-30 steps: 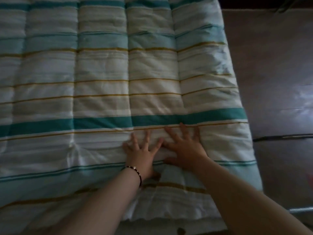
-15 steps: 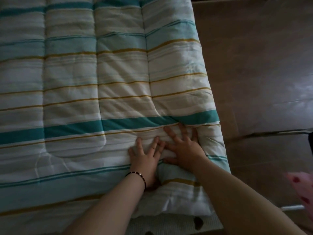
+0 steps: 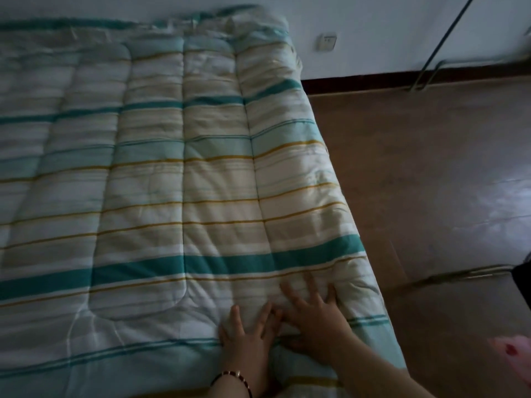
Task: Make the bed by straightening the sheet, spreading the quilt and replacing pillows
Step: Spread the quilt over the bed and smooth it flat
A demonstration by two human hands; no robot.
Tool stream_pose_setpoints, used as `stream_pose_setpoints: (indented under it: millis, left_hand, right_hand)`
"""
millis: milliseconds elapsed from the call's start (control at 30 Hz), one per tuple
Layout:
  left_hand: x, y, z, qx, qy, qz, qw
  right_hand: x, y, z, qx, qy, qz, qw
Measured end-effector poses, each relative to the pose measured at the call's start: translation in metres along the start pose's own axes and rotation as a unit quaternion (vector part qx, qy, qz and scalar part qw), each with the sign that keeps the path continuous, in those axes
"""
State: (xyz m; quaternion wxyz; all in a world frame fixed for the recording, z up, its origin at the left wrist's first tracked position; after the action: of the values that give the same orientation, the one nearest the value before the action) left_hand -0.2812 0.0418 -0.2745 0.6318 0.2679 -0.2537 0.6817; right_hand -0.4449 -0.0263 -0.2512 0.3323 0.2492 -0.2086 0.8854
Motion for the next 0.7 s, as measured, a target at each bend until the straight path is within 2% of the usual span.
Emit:
stream_pose_setpoints:
  millis: [100,133,167,200,234,300,400,500,534,701]
  left_hand:
    - [0.033,0.002,-0.008,0.085,-0.043,0.065,0.993]
    - [0.036,0.001,-0.014,0.139,-0.109,0.093,0.980]
    - [0.031,-0.001,-0.031,0.163,-0.098,0.096,0.977]
    - [0.035,-0.001,-0.037,0.147,-0.104,0.085,0.980]
    - [0.038,0.003,-0.031,0.130,-0.079,0.081,0.985]
    - [0.045,0.005,-0.036,0.027,-0.079,0.013,0.996]
    - [0.051,0.002,-0.028,0.012,-0.075,-0.047,0.996]
    - [0.055,-0.001,-0.027,-0.006,-0.067,-0.040,0.997]
    - [0.054,-0.002,-0.031,-0.006,-0.062,-0.034,0.997]
    - [0.043,-0.001,-0.023,-0.011,-0.031,-0.032,0.999]
  right_hand:
    - [0.024,-0.006,-0.028,0.002,0.008,-0.030,1.000]
    - [0.032,-0.007,-0.034,0.000,0.009,-0.032,0.999]
    - [0.039,-0.010,-0.036,0.006,0.012,-0.031,0.999]
    - [0.045,-0.012,-0.041,0.010,0.017,-0.034,0.999]
    - [0.050,-0.016,-0.045,0.013,0.015,-0.036,0.999]
    - [0.059,-0.021,-0.054,0.022,0.012,-0.029,0.999]
    - [0.070,-0.024,-0.061,0.007,0.009,-0.037,0.999]
    - [0.061,-0.030,-0.063,0.024,0.003,-0.017,1.000]
    - [0.058,-0.031,-0.067,-0.005,-0.014,-0.016,1.000]
    - [0.041,-0.024,-0.061,0.008,0.004,-0.032,0.999]
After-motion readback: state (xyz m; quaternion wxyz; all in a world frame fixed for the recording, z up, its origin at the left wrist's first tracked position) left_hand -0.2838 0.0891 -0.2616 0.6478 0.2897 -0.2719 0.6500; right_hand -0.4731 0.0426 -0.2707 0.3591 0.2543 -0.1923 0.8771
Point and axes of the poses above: each hand's wrist, its own x-axis away from the middle knuckle, its own z-axis out of the back of the hand, y = z × x, the point moved 1 cm from there along -x, towards the middle knuckle, and after that the axes turned 12 degrees about z, right-handed, at the moved point
